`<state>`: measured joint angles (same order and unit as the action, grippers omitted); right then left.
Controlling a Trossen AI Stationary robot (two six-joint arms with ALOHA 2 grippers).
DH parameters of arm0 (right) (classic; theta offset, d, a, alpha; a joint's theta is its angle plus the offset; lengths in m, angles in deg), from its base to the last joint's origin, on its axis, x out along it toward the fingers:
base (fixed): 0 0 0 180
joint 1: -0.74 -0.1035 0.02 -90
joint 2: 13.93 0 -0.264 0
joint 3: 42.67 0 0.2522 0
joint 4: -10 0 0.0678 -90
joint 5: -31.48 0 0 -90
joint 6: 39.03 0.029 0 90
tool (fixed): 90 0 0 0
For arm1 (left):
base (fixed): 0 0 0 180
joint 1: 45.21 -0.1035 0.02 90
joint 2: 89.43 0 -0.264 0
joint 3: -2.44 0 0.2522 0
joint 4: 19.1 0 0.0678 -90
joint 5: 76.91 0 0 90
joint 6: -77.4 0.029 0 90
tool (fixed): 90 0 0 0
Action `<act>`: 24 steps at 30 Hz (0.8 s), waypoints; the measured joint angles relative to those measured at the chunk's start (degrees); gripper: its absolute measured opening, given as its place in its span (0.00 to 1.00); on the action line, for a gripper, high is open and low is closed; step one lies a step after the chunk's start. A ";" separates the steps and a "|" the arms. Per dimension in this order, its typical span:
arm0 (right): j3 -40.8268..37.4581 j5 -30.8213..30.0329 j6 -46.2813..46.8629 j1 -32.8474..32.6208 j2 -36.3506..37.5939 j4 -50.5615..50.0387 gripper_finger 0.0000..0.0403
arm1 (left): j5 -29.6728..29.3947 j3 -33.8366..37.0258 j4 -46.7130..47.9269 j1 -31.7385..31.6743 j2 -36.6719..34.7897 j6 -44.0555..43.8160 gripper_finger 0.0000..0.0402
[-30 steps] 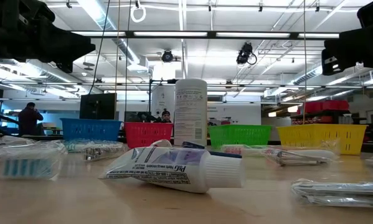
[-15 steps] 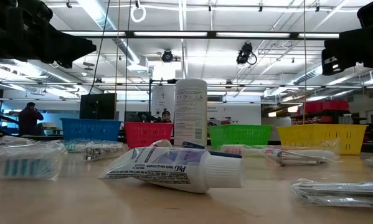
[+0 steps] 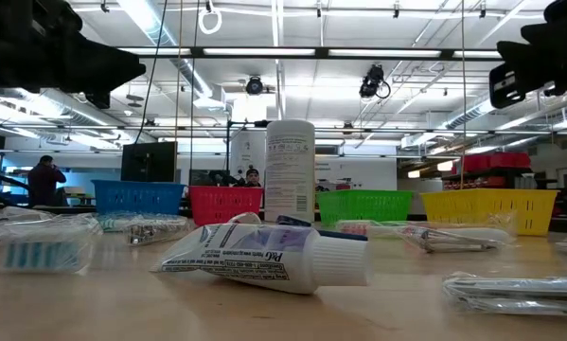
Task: Pick & Place Travel size toiletries
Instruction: Put the green toothbrush into the blue bin
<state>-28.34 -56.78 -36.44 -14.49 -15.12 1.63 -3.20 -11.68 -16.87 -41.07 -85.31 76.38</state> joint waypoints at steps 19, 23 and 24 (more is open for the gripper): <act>0.04 -32.44 -5.49 5.34 -4.03 13.57 0.30 | -1.60 -0.66 0.33 -0.02 2.99 -11.77 0.35; 0.04 -29.63 -5.77 7.82 -10.12 15.59 0.33 | 1.02 -2.90 -0.16 0.26 8.13 -11.88 0.39; 0.04 -29.38 -4.29 8.34 -11.96 16.21 0.35 | 0.86 -3.32 0.05 0.31 9.73 -12.14 0.40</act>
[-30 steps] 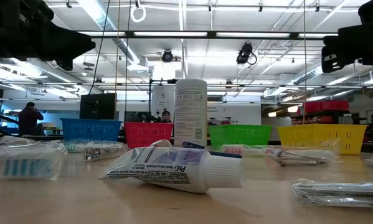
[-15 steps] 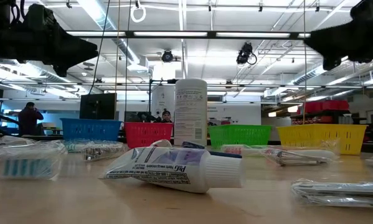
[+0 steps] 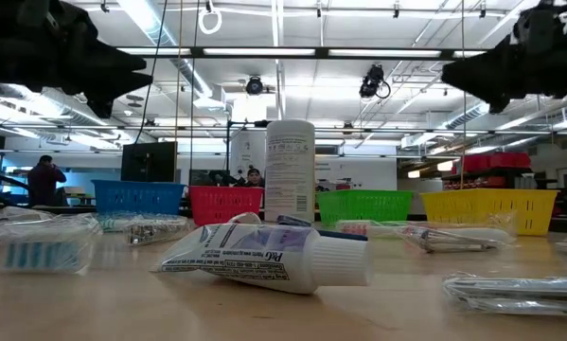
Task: Pick & Place Travel size toiletries
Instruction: Put the green toothbrush into the blue bin
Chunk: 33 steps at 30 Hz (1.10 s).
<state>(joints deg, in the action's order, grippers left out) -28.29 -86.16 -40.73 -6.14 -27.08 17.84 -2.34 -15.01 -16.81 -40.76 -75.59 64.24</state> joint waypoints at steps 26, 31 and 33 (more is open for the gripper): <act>15.21 10.35 7.29 1.25 -47.72 17.91 0.51 | -9.14 -30.53 30.58 22.94 47.99 -28.92 0.46; 15.21 10.30 7.28 1.28 -48.69 18.47 0.51 | -9.13 -30.51 31.57 27.43 53.72 -37.59 0.46; 15.21 10.30 7.28 1.28 -48.69 18.84 0.51 | -9.36 -30.53 34.22 28.63 55.19 -42.44 0.46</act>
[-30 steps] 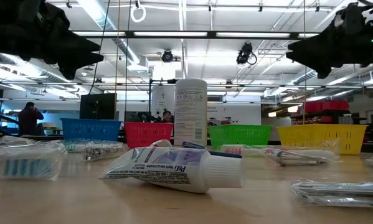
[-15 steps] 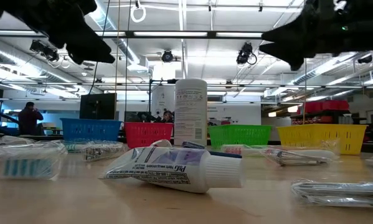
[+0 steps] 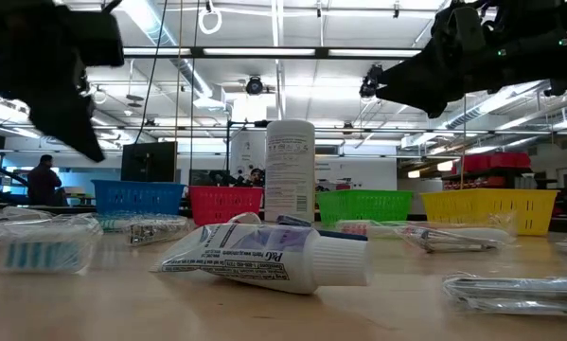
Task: Pick & Place Travel size toiletries
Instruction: Put the green toothbrush into the blue bin
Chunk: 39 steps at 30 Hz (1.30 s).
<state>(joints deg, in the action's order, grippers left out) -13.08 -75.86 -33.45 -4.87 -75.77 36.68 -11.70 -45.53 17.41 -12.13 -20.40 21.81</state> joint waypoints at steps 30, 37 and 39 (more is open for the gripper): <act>0.00 0.04 -2.18 3.76 0.02 0.86 0.51 | 0.59 -0.03 11.66 -7.22 10.04 3.41 0.46; 0.00 0.04 -2.51 3.76 0.02 0.51 0.51 | 0.32 0.03 11.42 -7.52 10.04 5.35 0.46; 0.00 0.06 -3.04 3.76 0.02 0.52 0.51 | 2.69 0.63 10.38 -8.03 10.13 5.01 0.46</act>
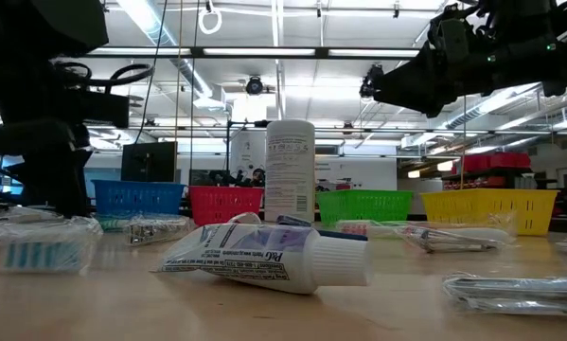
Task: Pick & Place Travel size toiletries
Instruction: Put the green toothbrush into the blue bin
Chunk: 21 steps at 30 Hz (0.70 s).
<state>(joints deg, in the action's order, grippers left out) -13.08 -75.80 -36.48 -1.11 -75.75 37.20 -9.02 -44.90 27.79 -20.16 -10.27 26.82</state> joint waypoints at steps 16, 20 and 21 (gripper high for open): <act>0.00 0.02 -0.48 0.00 0.00 -0.01 0.51 | 2.69 1.95 -4.16 -0.08 0.63 -1.32 0.21; 0.00 0.02 -0.48 0.00 0.00 -0.01 0.51 | 4.33 1.14 -4.37 0.01 0.69 -2.49 0.06; 0.00 0.02 -0.48 0.00 0.00 -0.01 0.51 | 4.60 0.78 -4.63 0.22 0.70 -3.08 0.04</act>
<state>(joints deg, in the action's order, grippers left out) -13.08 -75.77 -36.97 -1.11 -75.75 37.19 -4.42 -44.12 23.16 -19.93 -9.57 23.73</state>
